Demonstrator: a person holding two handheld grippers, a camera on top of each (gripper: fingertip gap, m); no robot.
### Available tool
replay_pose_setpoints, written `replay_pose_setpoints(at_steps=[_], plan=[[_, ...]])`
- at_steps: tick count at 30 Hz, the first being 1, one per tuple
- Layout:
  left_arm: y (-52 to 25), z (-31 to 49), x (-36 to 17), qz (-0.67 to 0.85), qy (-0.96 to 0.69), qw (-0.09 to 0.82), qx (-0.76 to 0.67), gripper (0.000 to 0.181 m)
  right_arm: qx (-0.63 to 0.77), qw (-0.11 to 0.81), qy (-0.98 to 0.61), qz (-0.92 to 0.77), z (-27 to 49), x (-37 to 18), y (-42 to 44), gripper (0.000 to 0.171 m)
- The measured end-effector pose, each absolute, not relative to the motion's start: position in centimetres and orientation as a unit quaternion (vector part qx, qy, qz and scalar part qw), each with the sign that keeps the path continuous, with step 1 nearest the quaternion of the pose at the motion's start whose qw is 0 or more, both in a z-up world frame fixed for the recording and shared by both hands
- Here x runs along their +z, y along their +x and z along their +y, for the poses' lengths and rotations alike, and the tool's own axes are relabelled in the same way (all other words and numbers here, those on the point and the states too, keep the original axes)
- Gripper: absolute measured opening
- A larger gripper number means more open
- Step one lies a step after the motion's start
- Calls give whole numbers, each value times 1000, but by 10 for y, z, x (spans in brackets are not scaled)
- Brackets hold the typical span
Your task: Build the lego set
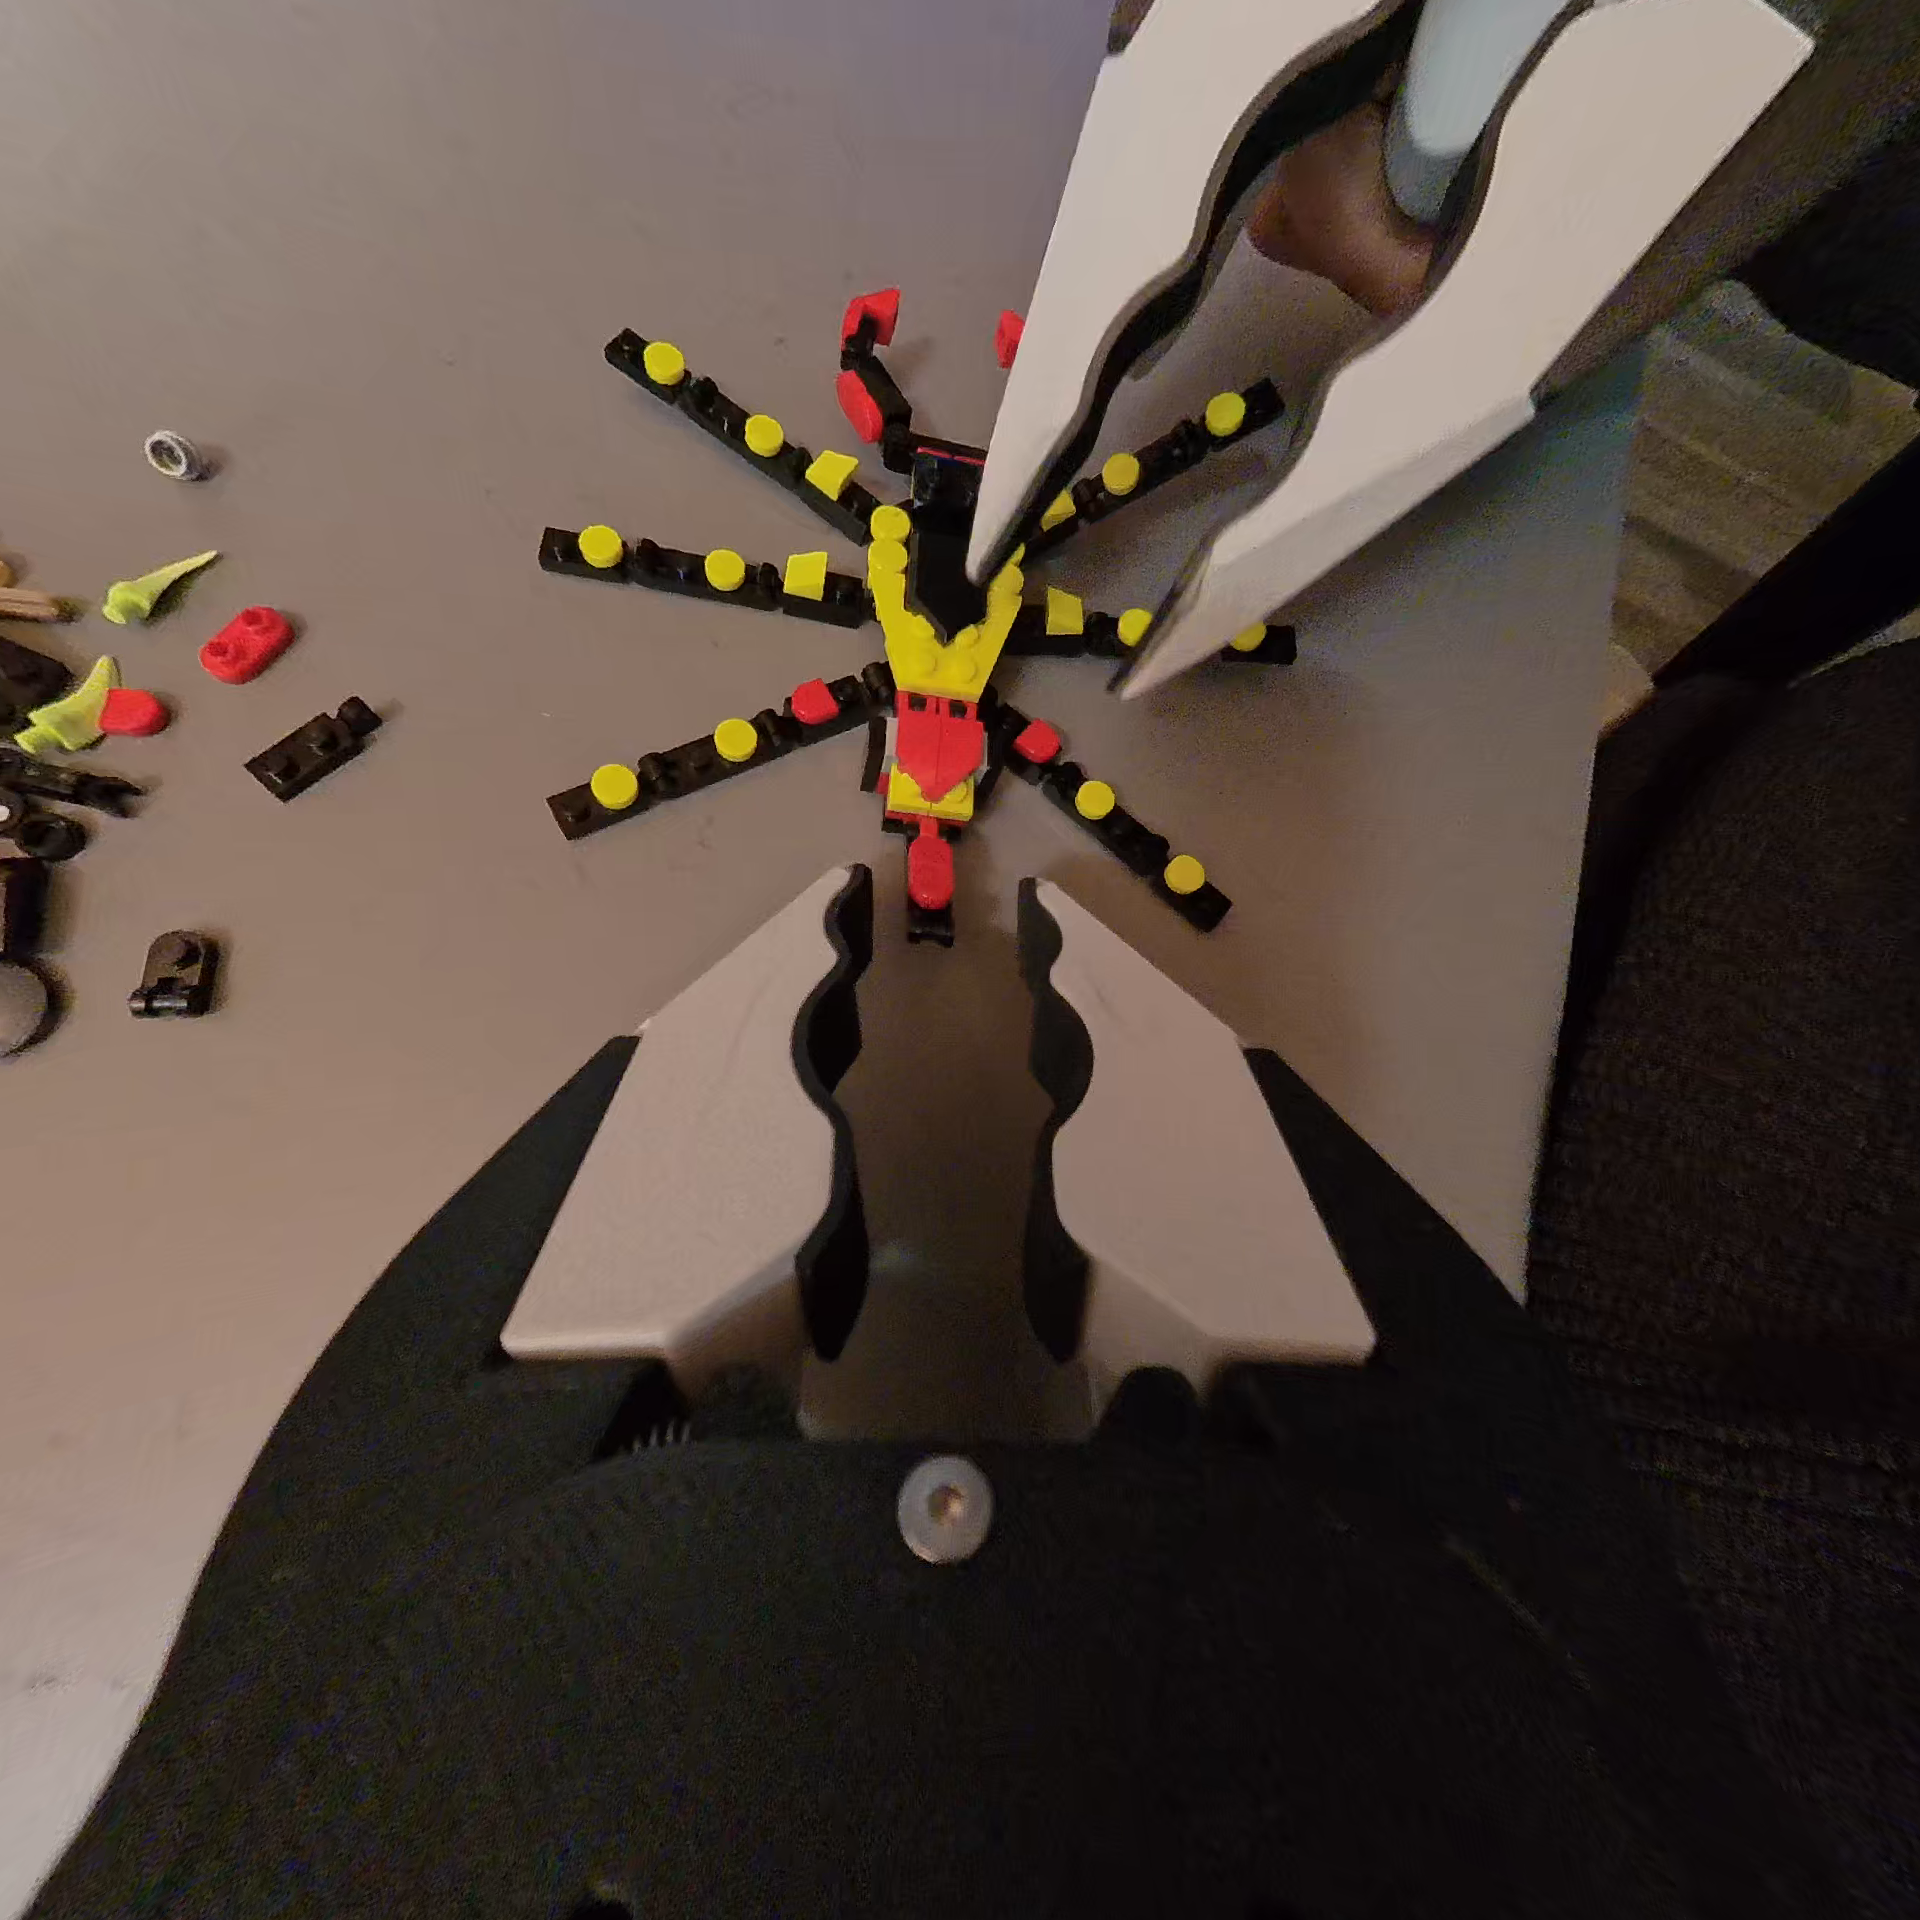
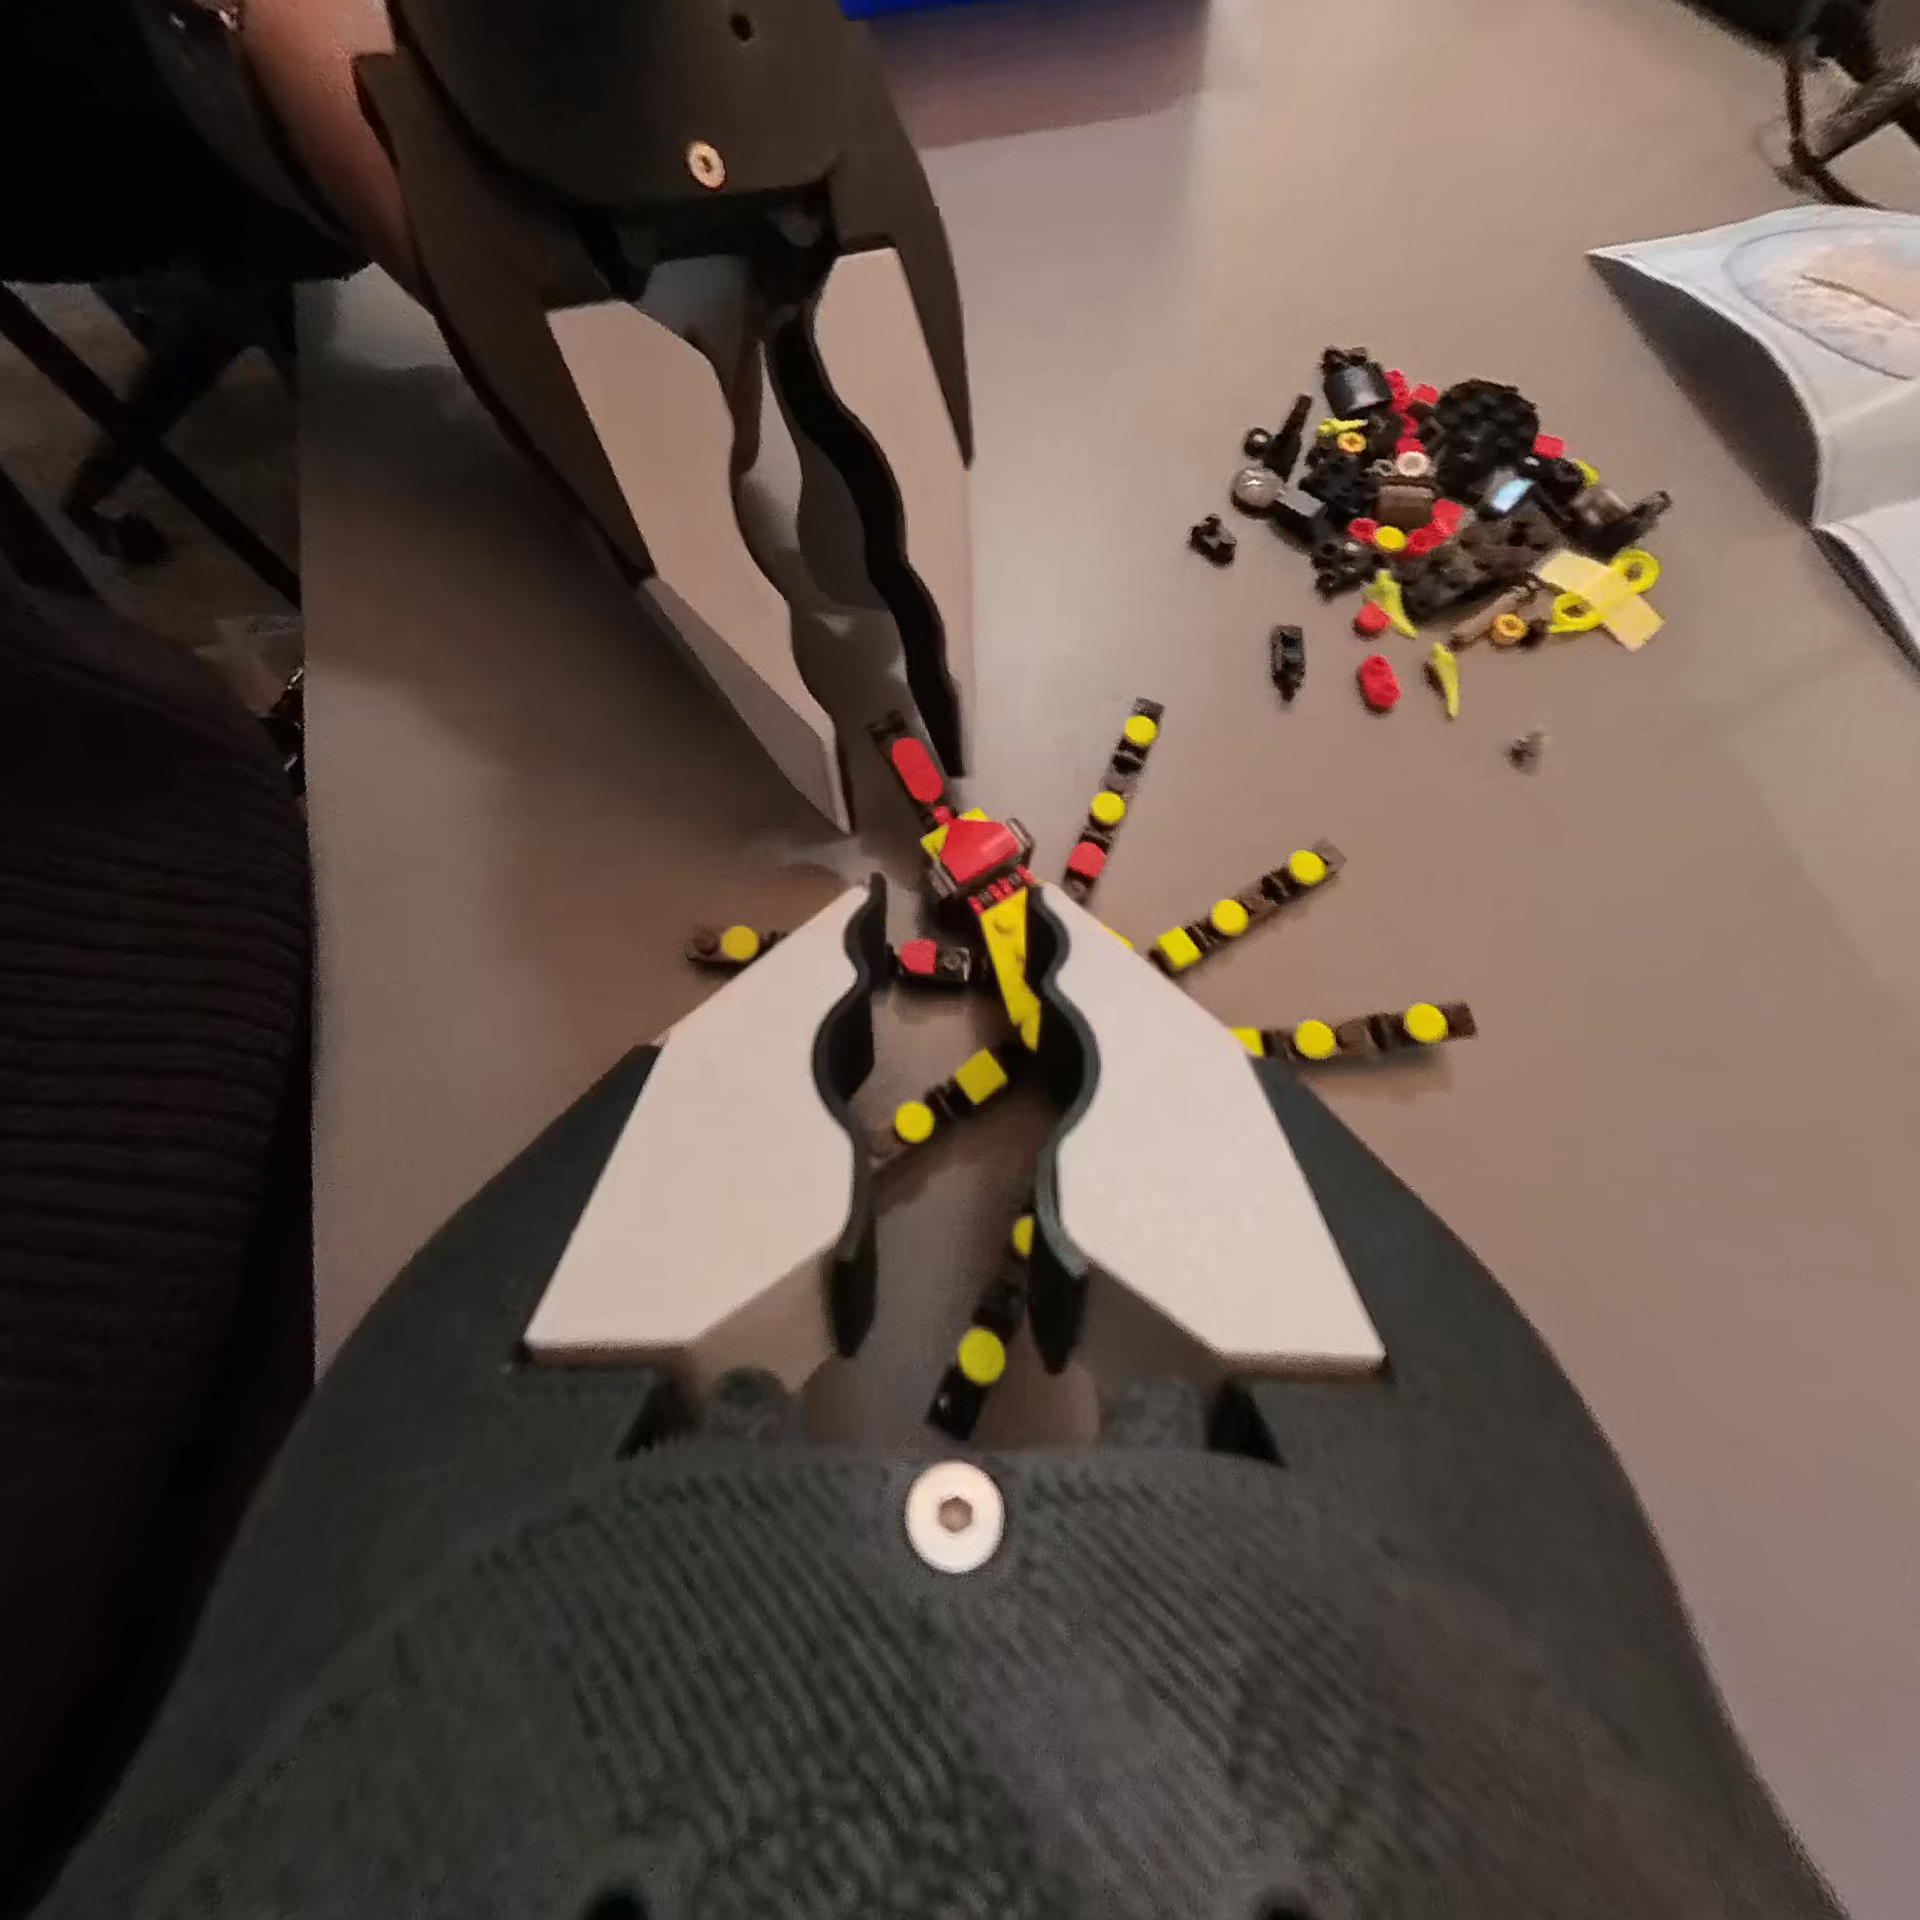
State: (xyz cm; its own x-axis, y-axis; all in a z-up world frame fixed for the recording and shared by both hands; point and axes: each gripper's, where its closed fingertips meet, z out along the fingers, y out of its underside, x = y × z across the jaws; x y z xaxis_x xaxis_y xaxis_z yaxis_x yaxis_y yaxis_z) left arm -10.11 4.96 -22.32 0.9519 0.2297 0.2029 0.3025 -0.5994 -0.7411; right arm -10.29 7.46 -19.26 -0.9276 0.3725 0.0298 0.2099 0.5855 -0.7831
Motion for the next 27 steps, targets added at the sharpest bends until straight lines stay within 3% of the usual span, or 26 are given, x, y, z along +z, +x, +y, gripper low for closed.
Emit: replay_pose_setpoints(at_steps=[10, 18, 20, 27], plan=[[-103, 53, -229, -139, -904, 404, -18, 6, 374, 116, -134, -910, 57, -210, -111, 28], [-100, 54, -230, -129, -907, 401, -19, 6, 369, 118, -137, -912, 61, -213, -111, 19], [-97, 55, -232, -129, -909, 396, -28, 18, 372, 111, -138, -911, 60, -213, -109, 18], [-95, 57, -231, -131, -906, 400, -39, 6, 367, 122, -116, -915, 56, -212, -105, 21]])
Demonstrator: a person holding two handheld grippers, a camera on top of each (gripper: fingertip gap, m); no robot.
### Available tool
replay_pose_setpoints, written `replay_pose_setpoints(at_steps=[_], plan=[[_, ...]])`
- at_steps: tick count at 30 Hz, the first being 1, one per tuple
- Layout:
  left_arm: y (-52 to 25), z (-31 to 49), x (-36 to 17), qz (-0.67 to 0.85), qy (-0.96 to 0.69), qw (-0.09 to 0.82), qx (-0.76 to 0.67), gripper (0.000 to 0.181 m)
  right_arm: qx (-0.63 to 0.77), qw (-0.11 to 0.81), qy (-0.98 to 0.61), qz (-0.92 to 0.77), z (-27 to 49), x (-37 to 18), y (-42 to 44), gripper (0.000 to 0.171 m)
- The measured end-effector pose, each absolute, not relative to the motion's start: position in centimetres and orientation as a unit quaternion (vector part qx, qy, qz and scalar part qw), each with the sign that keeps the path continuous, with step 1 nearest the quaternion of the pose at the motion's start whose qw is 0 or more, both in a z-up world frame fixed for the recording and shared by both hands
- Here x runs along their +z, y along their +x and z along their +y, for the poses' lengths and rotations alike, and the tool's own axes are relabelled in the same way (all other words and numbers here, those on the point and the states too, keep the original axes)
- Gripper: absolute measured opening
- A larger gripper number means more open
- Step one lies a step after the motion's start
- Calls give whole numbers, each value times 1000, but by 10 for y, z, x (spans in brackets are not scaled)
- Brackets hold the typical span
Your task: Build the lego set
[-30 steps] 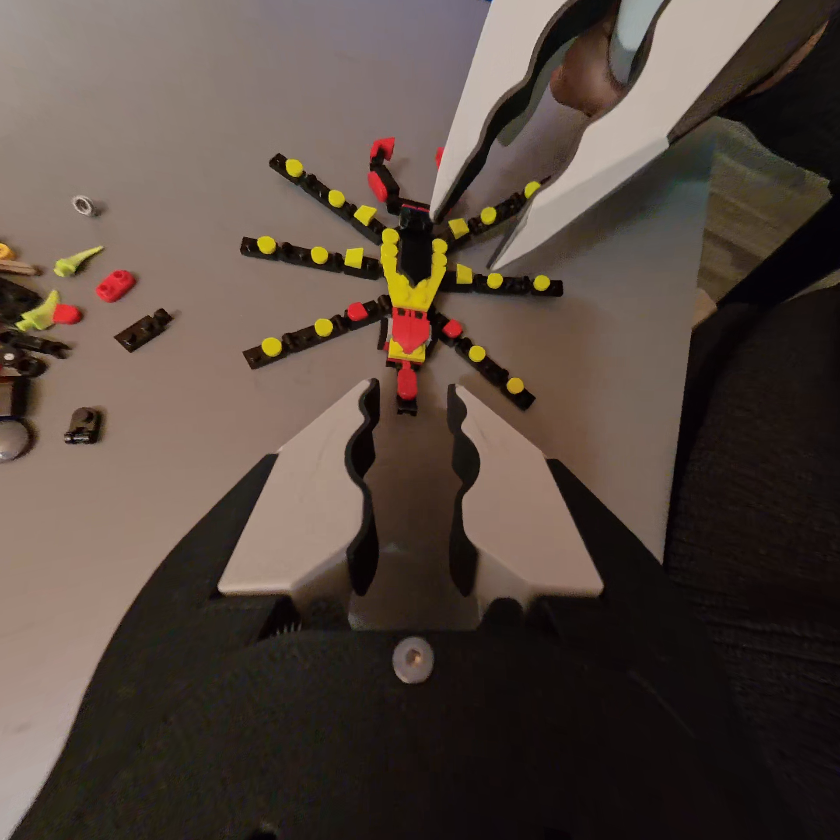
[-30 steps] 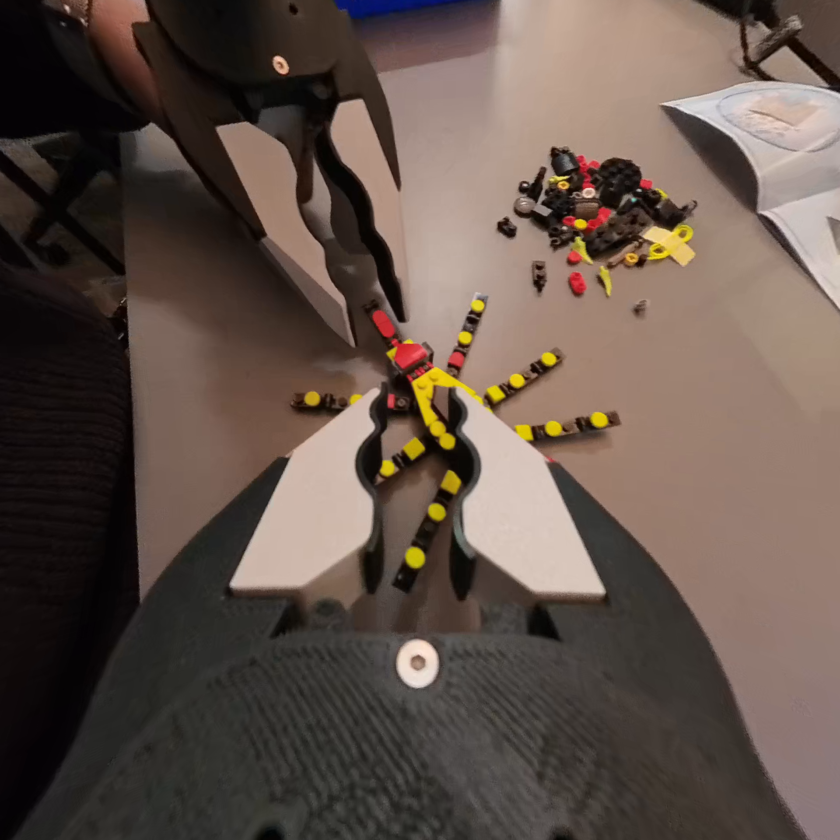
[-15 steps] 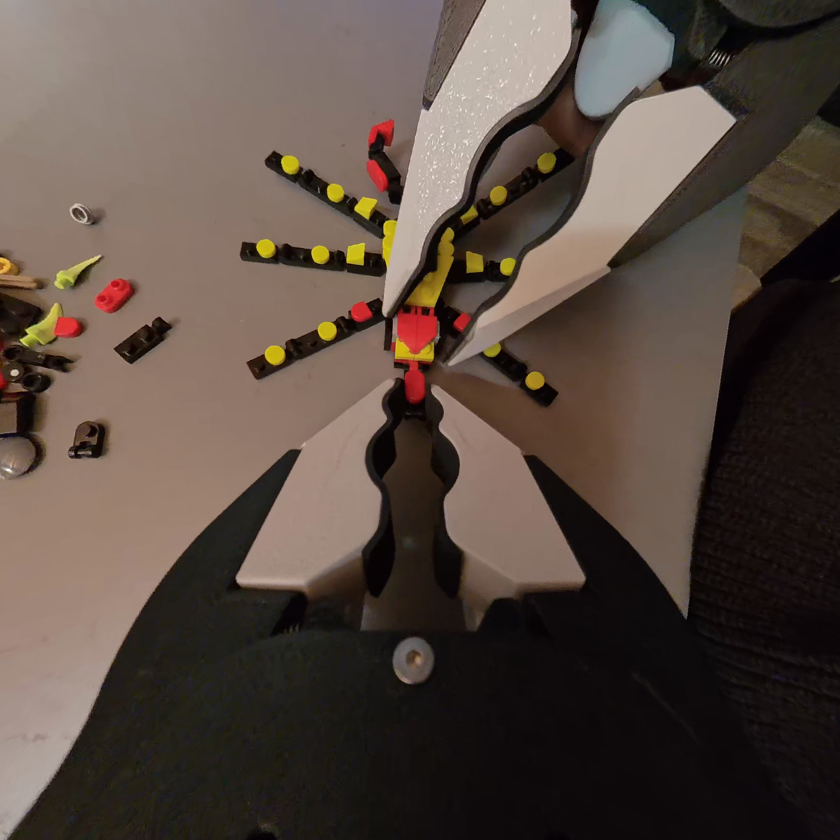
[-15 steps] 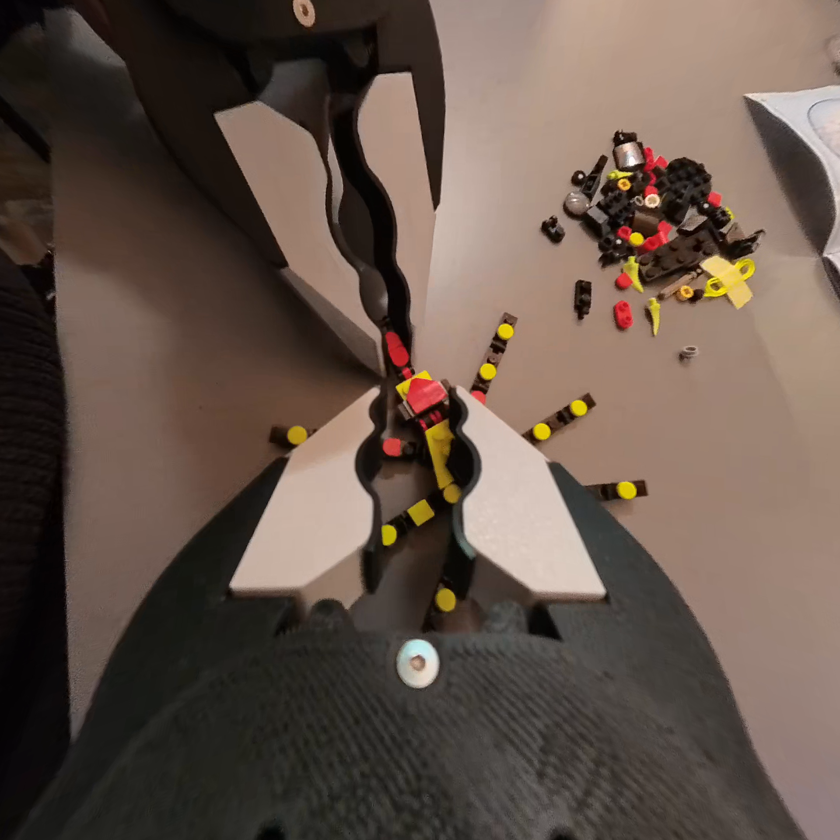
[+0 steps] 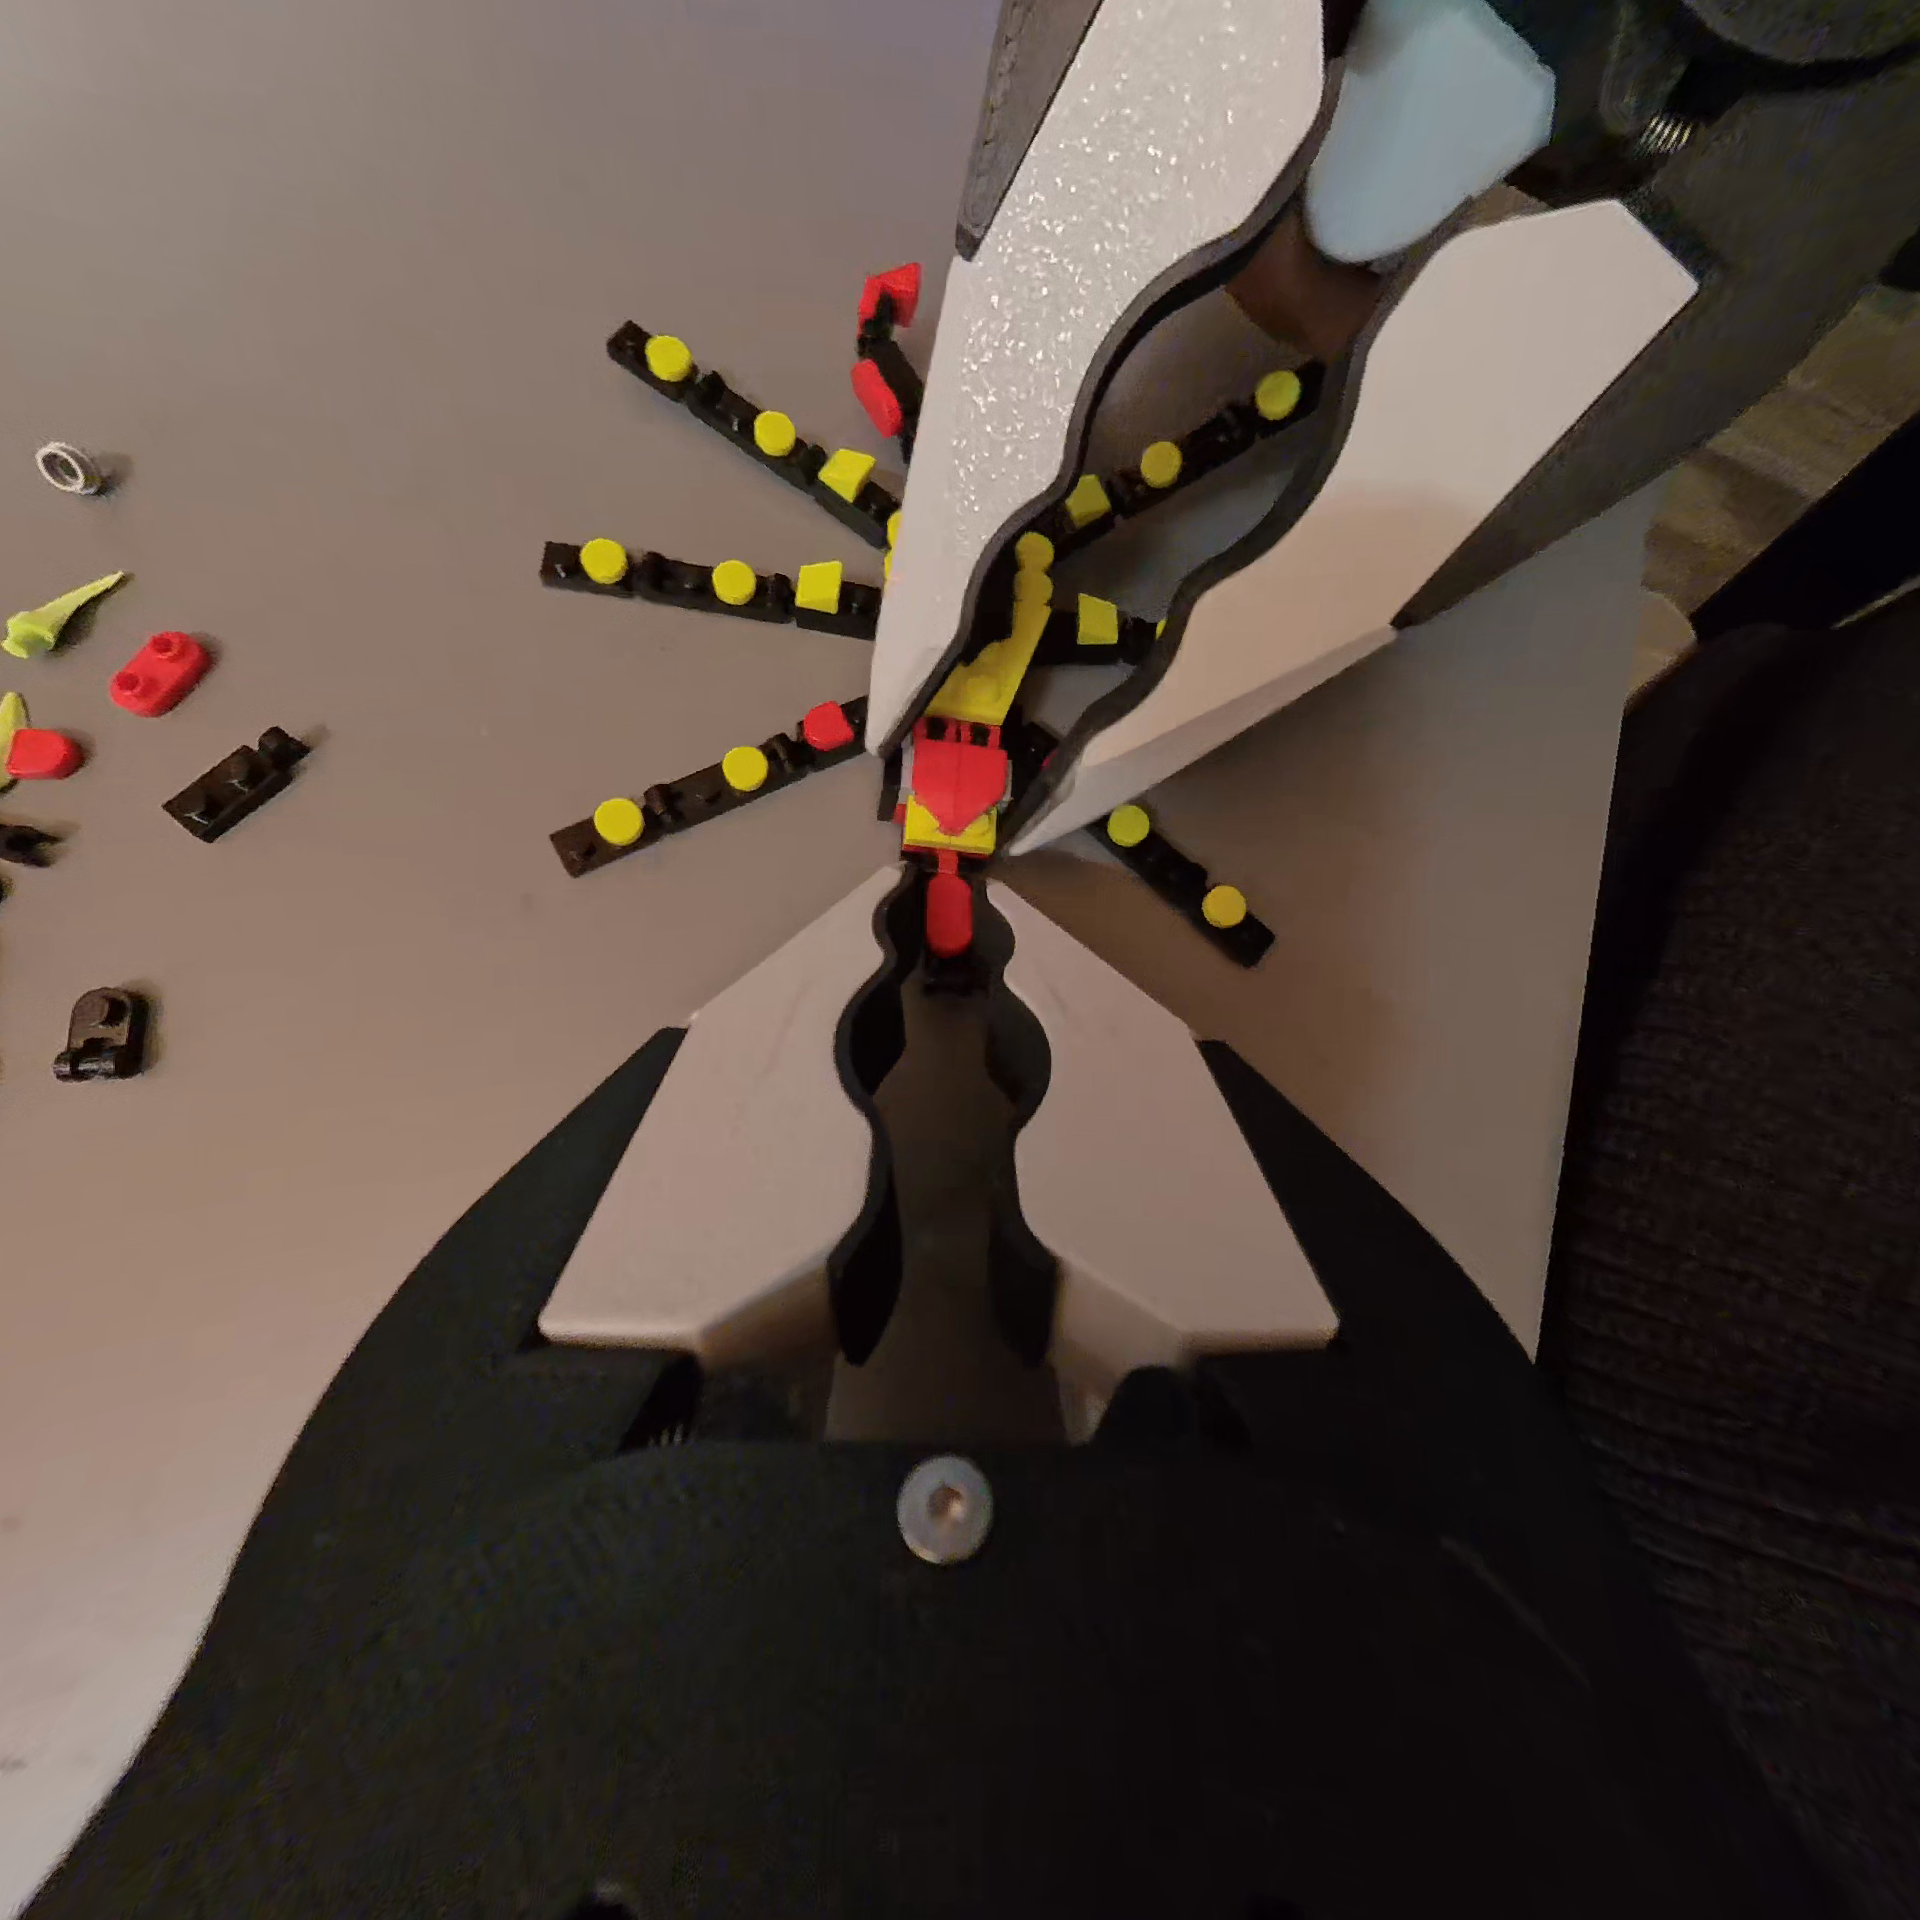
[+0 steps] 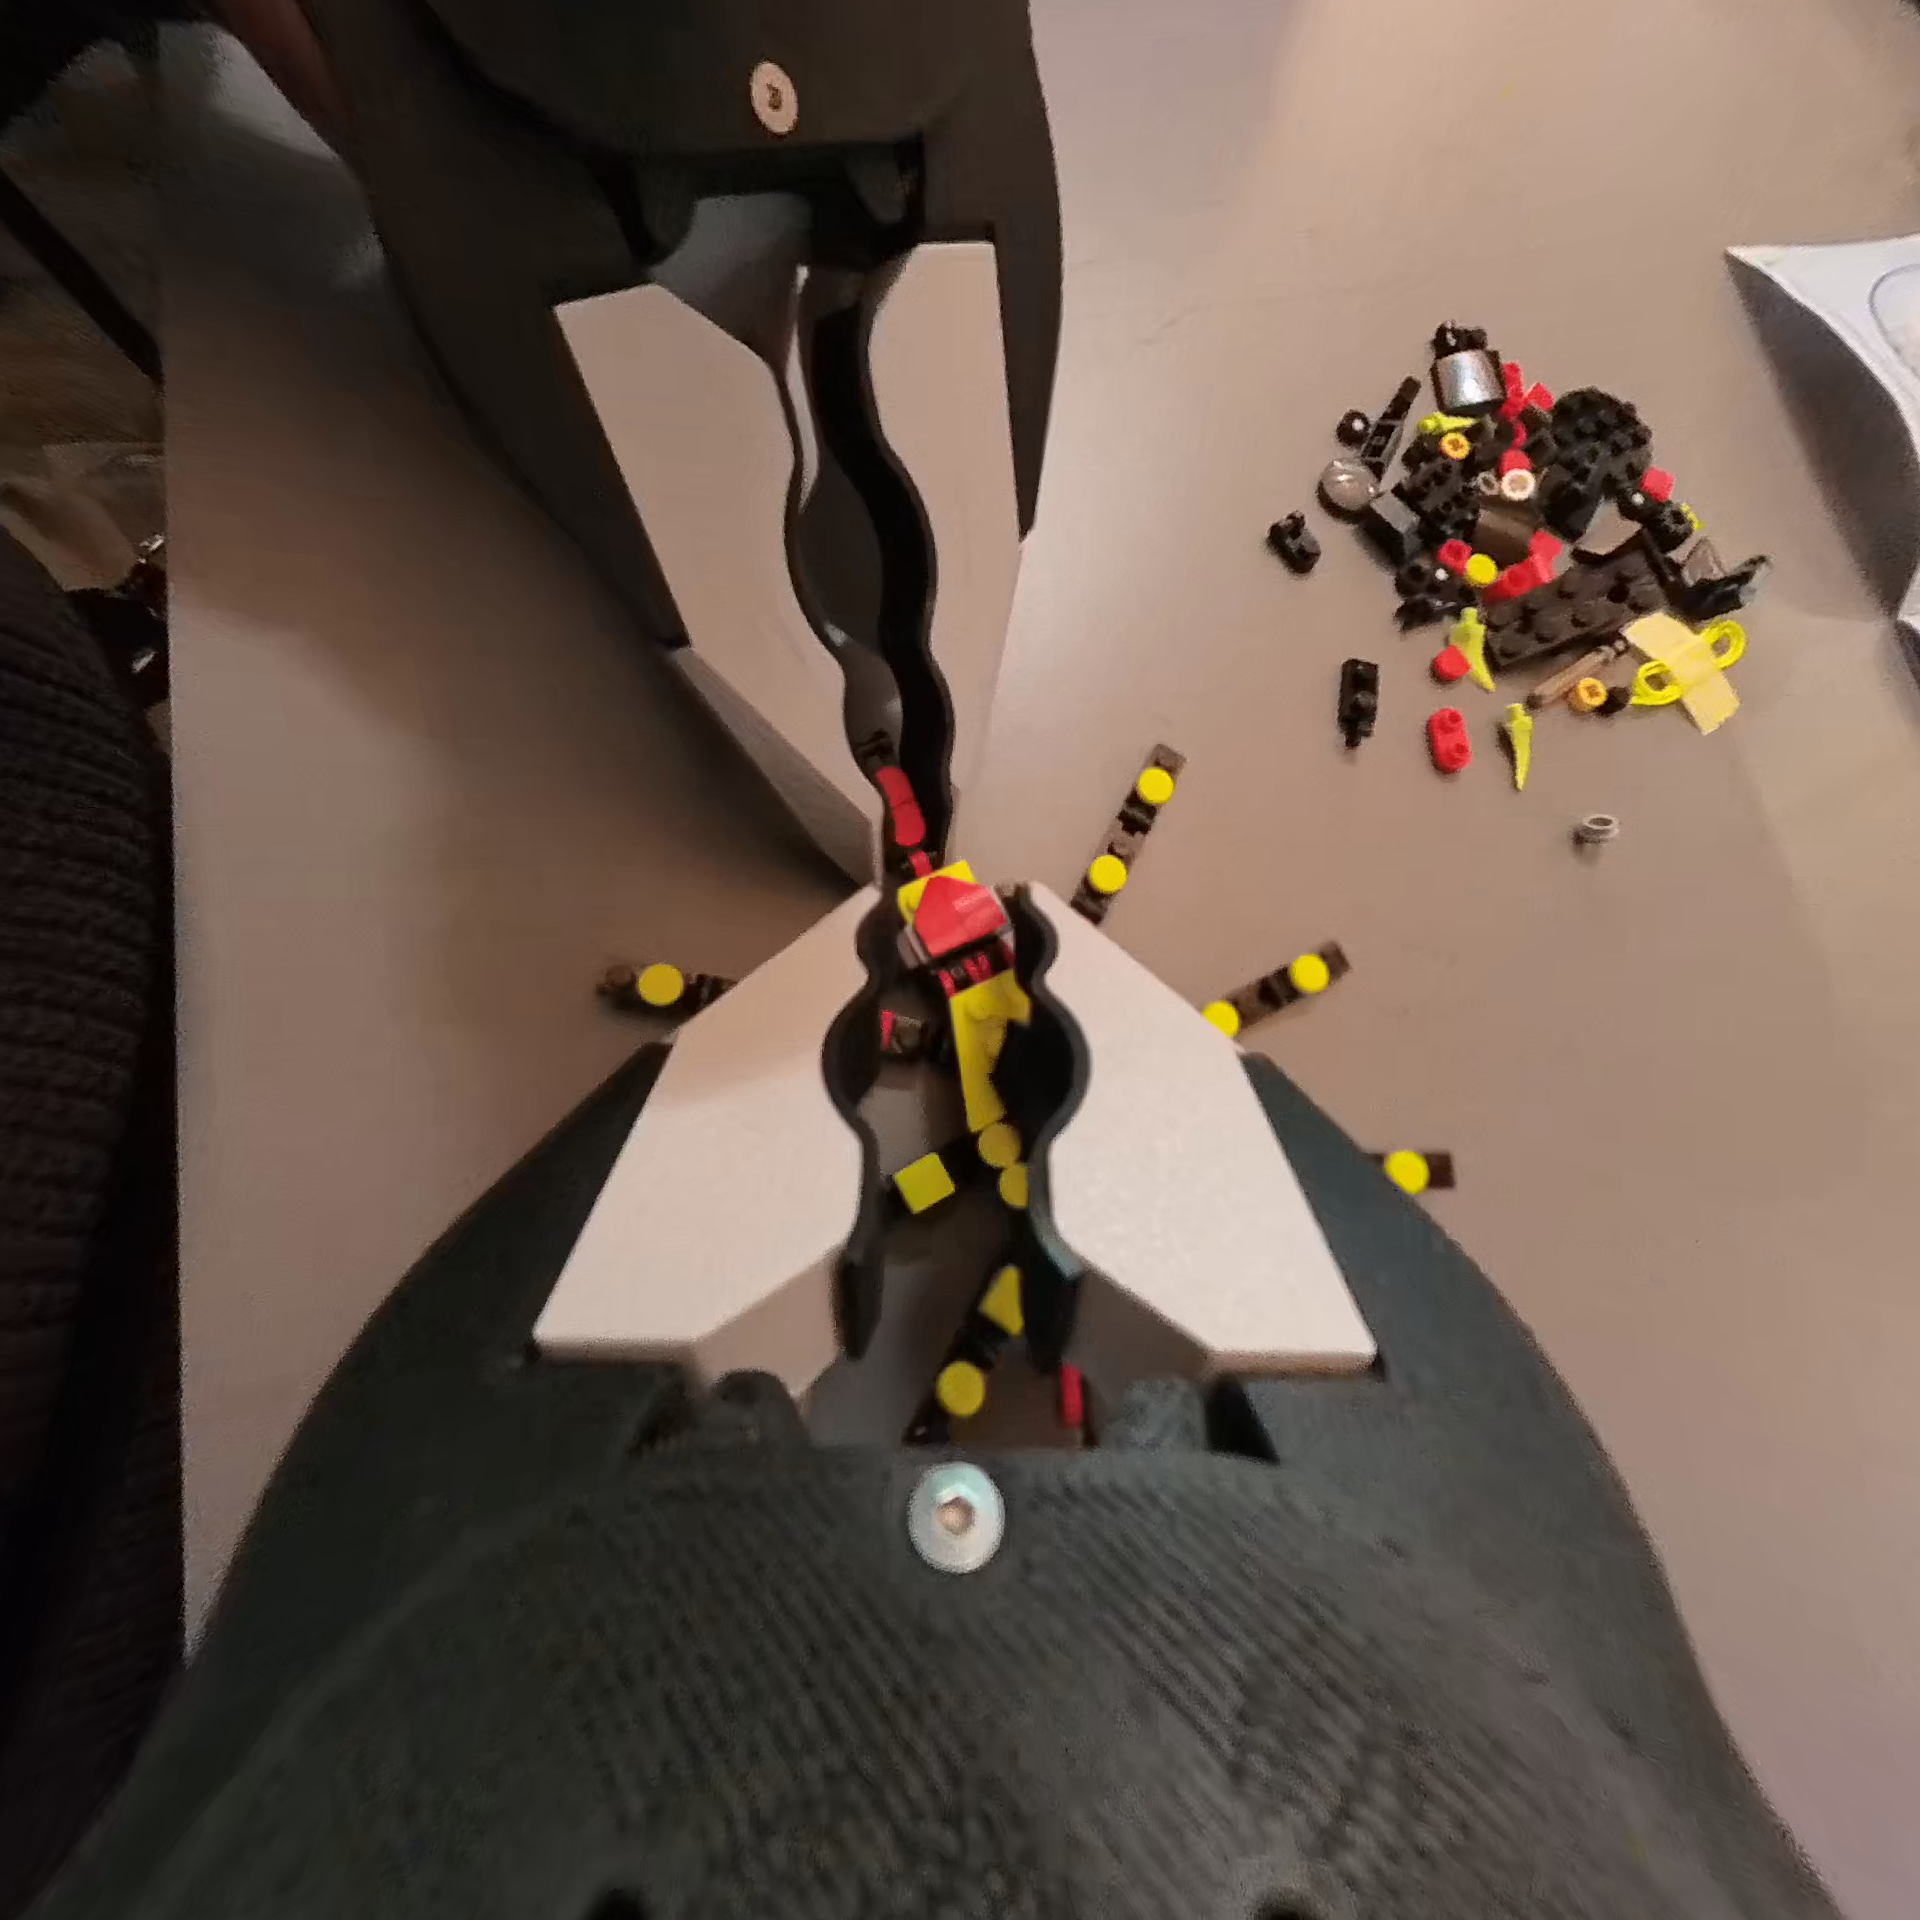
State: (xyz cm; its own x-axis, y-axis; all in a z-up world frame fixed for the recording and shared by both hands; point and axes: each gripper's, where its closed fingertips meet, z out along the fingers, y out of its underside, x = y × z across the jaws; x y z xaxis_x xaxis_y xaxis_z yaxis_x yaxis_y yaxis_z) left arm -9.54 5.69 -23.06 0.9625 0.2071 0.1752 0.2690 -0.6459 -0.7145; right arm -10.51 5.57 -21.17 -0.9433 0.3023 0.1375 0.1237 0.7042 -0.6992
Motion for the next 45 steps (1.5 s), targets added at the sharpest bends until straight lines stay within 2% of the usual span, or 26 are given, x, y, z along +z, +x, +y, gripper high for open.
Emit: replay_pose_setpoints(at_steps=[4, 6, 21, 26, 28, 30, 35, 45], plan=[[-94, 59, -230, -119, -908, 400, -26, 6, 349, 124, -101, -923, 57, -219, -104, 31], [-92, 60, -230, -108, -910, 400, -21, 6, 339, 126, -91, -928, 58, -220, -103, 27], [-72, 70, -215, -17, -899, 438, -8, 6, 353, 19, -23, -935, 61, -216, -75, 26], [-71, 71, -208, -38, -890, 453, -41, 7, 365, 18, -26, -930, 63, -213, -75, 27], [-76, 63, -204, -61, -889, 451, -48, 7, 305, 41, -39, -951, 86, -232, -85, 29], [-98, 45, -193, -103, -877, 468, -34, 7, 331, 51, -69, -940, 100, -224, -93, 26], [-101, 47, -195, -98, -877, 470, -25, 7, 317, 82, -45, -944, 93, -219, -94, 27], [-112, 50, -173, -140, -828, 541, -51, 6, 333, 78, -68, -937, 91, -220, -102, 27]])
